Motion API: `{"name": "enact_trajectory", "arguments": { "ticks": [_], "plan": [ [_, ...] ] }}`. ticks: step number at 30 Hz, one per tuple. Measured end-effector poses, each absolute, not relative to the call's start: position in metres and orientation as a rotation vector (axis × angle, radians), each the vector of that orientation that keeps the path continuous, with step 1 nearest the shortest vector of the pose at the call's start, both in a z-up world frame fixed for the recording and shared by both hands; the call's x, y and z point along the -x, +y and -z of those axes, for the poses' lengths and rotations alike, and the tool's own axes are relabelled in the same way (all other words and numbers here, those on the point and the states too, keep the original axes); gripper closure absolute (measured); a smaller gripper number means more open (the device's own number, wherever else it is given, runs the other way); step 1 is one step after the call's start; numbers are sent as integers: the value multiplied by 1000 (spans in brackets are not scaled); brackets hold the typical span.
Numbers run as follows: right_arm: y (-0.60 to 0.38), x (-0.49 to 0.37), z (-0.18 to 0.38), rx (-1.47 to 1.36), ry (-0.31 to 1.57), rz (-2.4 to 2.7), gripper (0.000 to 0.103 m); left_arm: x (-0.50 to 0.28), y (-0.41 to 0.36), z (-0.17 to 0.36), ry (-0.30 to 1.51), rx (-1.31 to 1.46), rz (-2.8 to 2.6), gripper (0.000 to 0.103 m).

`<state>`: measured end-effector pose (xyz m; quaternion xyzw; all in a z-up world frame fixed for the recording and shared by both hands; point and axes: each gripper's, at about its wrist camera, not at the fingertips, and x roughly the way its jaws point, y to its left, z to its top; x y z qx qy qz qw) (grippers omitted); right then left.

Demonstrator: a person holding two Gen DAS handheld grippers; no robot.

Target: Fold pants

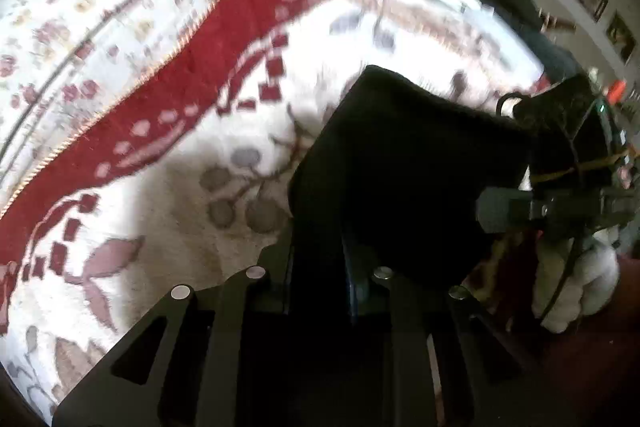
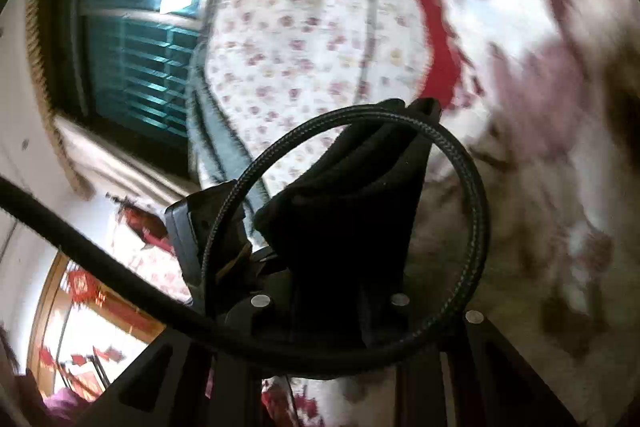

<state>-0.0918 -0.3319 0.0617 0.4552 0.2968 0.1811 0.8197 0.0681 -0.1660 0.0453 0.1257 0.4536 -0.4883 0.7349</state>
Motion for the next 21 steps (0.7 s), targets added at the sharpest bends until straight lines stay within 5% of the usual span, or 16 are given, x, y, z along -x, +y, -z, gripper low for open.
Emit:
{"name": "enact_trajectory", "arguments": {
  "ticks": [9, 12, 15, 21],
  "plan": [
    [-274, 76, -132, -794, 590, -595, 80, -52, -94, -112, 861, -107, 1057, 85],
    [-244, 71, -144, -738, 618, -675, 80, -54, -55, -119, 878, -36, 1017, 75],
    [-205, 57, -138, -699, 671, -759, 80, -58, -4, -115, 905, 18, 860, 59],
    [-104, 20, -74, -594, 907, -902, 80, -51, 111, -88, 972, 205, 567, 58]
  ]
}}
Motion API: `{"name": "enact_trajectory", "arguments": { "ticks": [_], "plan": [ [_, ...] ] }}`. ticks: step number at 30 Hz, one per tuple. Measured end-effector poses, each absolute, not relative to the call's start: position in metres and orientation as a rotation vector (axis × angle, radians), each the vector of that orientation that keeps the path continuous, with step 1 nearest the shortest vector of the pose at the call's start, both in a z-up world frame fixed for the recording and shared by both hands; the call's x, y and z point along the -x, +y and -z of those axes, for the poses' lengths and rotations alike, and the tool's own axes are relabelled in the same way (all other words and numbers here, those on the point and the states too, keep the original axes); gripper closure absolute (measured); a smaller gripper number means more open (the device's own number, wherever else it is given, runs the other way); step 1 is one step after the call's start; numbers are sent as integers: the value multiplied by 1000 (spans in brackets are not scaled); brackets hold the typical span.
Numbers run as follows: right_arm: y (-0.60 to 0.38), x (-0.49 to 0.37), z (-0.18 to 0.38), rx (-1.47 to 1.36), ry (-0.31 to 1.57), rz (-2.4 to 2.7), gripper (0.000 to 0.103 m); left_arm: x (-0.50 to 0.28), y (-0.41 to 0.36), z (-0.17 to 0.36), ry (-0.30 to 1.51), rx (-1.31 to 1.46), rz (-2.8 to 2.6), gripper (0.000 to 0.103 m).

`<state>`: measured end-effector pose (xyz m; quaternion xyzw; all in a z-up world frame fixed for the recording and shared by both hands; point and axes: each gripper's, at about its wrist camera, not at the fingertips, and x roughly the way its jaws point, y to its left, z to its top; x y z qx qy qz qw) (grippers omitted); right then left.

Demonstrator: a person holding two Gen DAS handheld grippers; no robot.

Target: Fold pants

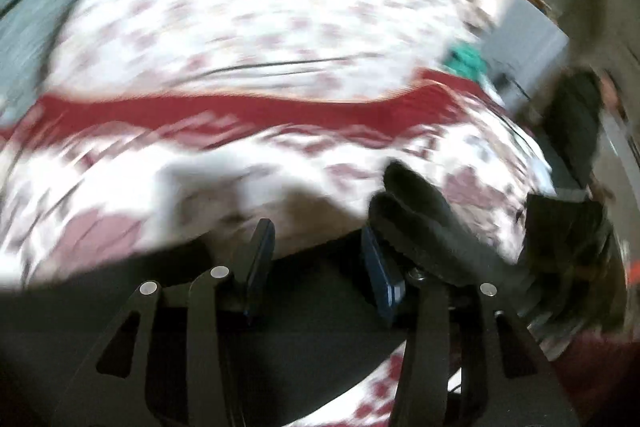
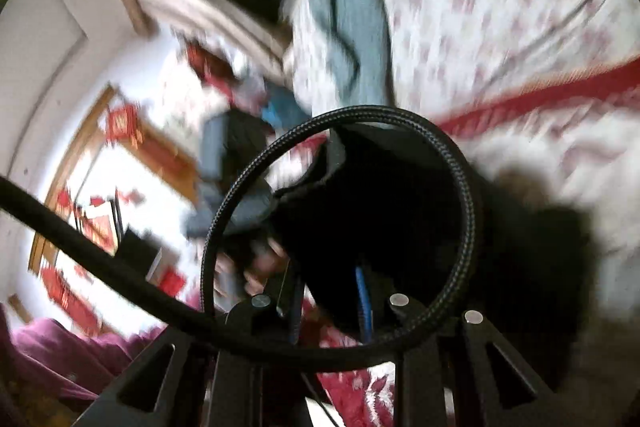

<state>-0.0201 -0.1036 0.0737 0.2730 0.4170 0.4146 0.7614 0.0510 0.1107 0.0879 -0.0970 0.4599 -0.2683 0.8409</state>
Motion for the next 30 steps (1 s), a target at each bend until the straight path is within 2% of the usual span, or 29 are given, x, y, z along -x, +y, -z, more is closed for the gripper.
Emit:
{"name": "enact_trajectory", "arguments": {
  "ticks": [3, 5, 7, 11, 13, 16, 21, 29, 30],
  "plan": [
    [-61, 10, -38, -482, 1040, -859, 80, -40, 152, -71, 1000, 277, 461, 58],
    [-46, 11, -35, -435, 1088, -863, 74, -31, 167, -67, 1000, 308, 444, 58],
    [-44, 13, -45, -417, 1080, -895, 60, -24, 175, -70, 976, 333, 442, 58],
    [-74, 24, -82, -461, 991, -915, 57, -9, 180, -82, 928, 355, 443, 58],
    [-97, 29, -97, -505, 927, -888, 50, -4, 177, -87, 912, 346, 450, 54],
    [-130, 27, -106, -482, 886, -732, 50, 3, 168, -91, 913, 337, 468, 46],
    [-157, 9, -82, -413, 963, -486, 50, 13, 140, -85, 939, 248, 406, 46],
    [-181, -16, -39, -577, 1029, -480, 51, 2, 115, -39, 1096, 215, 369, 46],
    [-183, -23, -34, -623, 1030, -494, 55, 0, 113, -33, 1110, 212, 361, 46]
  ]
}}
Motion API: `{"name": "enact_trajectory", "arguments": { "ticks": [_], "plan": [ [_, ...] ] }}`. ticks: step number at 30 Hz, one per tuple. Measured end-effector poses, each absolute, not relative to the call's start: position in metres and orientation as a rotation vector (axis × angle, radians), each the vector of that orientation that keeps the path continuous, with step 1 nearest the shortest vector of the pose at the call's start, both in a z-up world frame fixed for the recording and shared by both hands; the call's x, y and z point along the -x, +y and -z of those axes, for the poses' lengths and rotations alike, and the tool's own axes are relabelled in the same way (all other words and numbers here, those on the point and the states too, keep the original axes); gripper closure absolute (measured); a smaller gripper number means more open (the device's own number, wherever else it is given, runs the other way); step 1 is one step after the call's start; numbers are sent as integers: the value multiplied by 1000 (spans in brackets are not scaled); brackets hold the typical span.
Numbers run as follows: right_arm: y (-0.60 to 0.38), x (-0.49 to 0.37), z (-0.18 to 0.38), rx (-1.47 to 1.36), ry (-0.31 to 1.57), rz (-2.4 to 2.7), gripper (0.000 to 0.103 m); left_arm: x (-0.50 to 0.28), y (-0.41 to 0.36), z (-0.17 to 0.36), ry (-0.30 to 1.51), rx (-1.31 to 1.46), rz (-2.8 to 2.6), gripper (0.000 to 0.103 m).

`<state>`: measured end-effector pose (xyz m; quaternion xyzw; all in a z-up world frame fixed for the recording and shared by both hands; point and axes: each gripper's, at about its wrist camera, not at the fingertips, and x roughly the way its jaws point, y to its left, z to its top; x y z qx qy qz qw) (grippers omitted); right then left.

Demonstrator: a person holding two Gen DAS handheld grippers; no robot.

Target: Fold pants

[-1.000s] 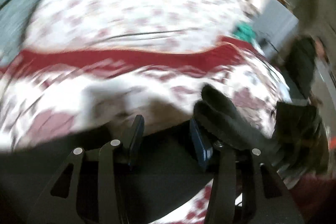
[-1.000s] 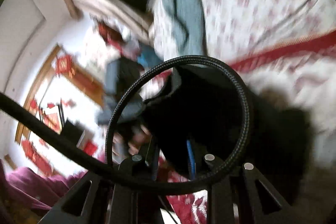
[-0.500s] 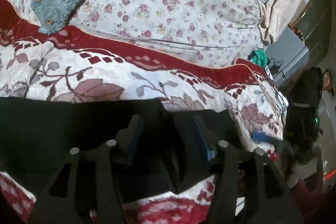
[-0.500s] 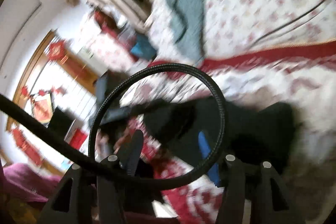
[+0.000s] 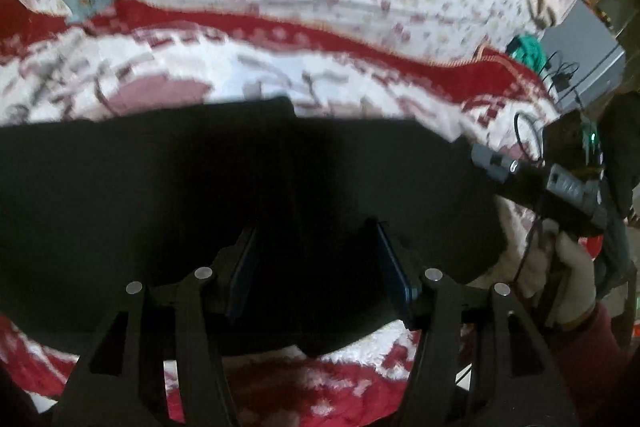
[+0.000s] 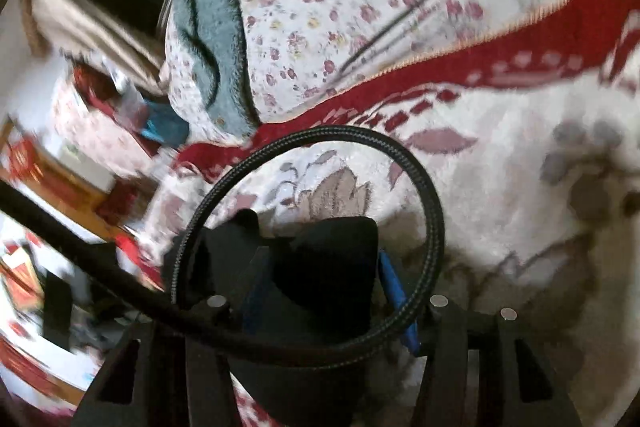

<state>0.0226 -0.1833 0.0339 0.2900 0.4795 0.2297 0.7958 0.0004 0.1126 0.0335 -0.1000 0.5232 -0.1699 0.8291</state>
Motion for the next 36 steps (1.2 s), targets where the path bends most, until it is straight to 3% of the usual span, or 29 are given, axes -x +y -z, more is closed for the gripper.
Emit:
{"name": "enact_trajectory", "arguments": {
  "ticks": [1, 3, 5, 6, 9, 14, 18, 28, 30, 36],
  "plan": [
    [-187, -26, -27, -677, 1023, -513, 63, -3, 111, -28, 1112, 216, 340, 46],
    [-189, -26, -25, -678, 1003, -504, 68, -5, 107, -29, 1078, 217, 324, 46],
    [-184, -21, -34, -629, 979, -500, 72, -5, 103, -33, 1065, 188, 312, 65],
    [-182, -18, -39, -596, 967, -490, 73, -5, 103, -35, 1059, 187, 315, 81],
    [-182, -12, -49, -525, 947, -403, 80, -1, 108, -40, 1047, 186, 283, 83],
    [-177, -15, -34, -468, 1002, -364, 80, 6, 110, -28, 1045, 202, 232, 83],
    [-174, -18, -36, -360, 1016, -323, 64, 13, 113, -30, 1044, 214, 217, 83],
    [-148, 5, -86, -328, 890, -446, 63, 33, 139, -41, 1034, 325, 198, 83],
    [-123, 7, -90, -298, 903, -574, 56, 38, 145, -43, 1030, 328, 180, 83],
    [-43, 10, -69, -107, 999, -746, 55, 48, 173, -47, 1020, 379, 141, 83]
  ]
}}
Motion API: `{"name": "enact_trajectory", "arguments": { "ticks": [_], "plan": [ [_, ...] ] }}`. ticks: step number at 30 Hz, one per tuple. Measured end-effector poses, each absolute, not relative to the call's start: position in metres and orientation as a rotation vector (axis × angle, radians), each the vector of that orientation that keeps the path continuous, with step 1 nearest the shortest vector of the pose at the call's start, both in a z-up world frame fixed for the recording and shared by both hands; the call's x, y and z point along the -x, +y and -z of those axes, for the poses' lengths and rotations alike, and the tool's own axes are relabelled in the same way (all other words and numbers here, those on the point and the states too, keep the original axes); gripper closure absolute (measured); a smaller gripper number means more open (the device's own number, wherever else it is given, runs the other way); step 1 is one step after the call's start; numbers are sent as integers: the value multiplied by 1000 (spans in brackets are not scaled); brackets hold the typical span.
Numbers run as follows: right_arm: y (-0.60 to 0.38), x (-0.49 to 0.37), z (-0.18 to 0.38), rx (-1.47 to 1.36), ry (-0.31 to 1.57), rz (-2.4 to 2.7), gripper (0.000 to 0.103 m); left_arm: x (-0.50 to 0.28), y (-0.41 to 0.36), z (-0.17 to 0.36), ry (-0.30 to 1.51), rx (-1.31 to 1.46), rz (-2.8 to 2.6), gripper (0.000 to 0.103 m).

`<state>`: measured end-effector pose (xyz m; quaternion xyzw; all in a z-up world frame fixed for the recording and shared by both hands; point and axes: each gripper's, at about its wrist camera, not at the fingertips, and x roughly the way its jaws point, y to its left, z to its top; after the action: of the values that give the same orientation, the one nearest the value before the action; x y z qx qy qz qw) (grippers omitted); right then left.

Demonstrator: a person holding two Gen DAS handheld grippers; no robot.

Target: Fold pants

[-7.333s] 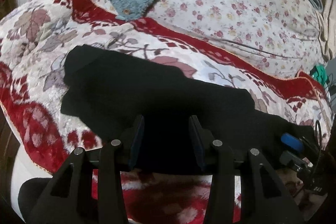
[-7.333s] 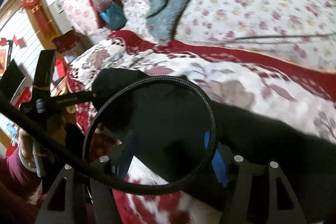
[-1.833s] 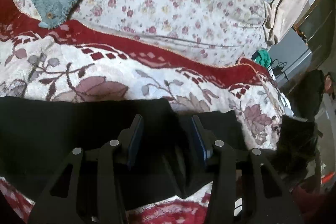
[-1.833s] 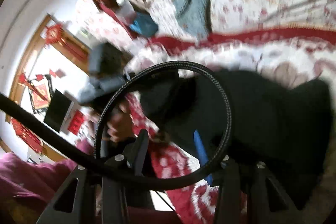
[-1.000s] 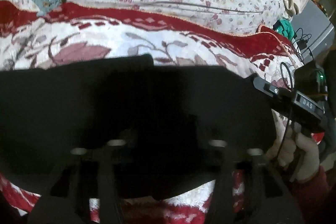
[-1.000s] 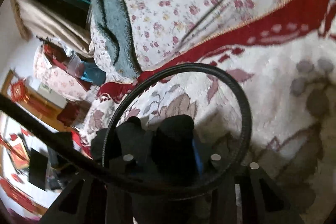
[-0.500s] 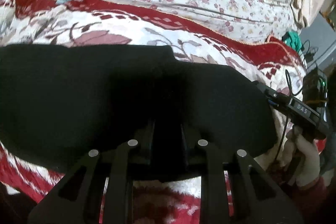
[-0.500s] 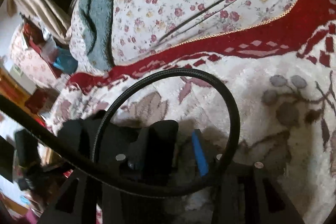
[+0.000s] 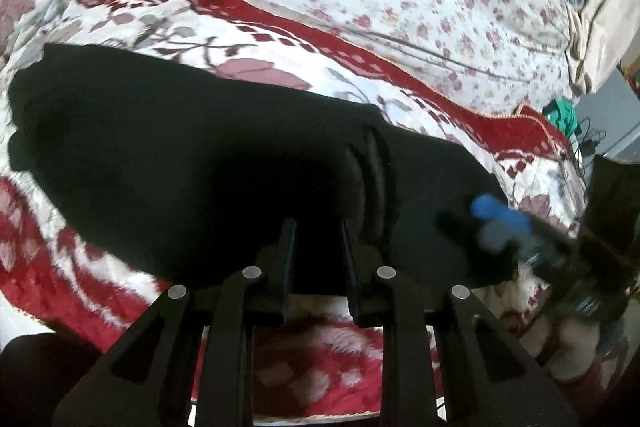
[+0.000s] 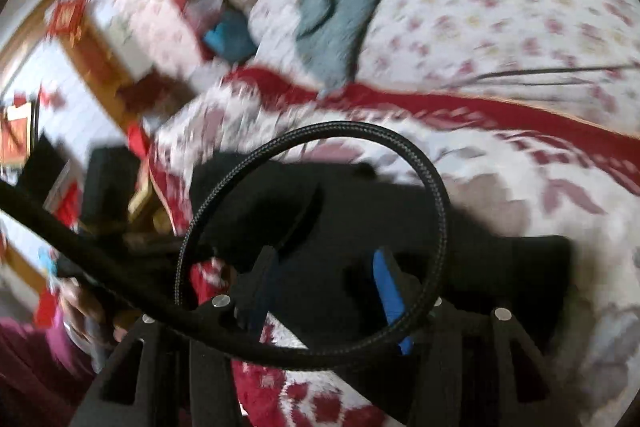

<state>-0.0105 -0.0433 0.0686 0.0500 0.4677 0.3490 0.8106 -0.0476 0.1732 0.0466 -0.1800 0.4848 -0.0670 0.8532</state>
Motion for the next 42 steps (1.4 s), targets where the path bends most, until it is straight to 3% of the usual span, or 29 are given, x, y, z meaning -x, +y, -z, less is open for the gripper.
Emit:
{"name": "enact_trajectory", "arguments": {
  "ticks": [9, 27, 29, 30, 31, 42],
  "plan": [
    [21, 22, -43, 65, 1062, -865, 55, 60, 211, -46, 995, 425, 58, 83],
    [103, -31, -57, 106, 1041, -984, 52, 80, 246, -54, 939, 343, -185, 79],
    [109, -38, -57, 92, 1045, -987, 51, 84, 251, -56, 926, 329, -205, 63],
    [112, -41, -57, 81, 1047, -993, 51, 87, 255, -56, 915, 339, -212, 51],
    [115, -44, -57, 70, 1048, -998, 51, 89, 258, -56, 907, 353, -216, 47],
    [149, -55, -58, 108, 1049, -1033, 46, 100, 291, -41, 915, 534, -272, 47]
  ]
}}
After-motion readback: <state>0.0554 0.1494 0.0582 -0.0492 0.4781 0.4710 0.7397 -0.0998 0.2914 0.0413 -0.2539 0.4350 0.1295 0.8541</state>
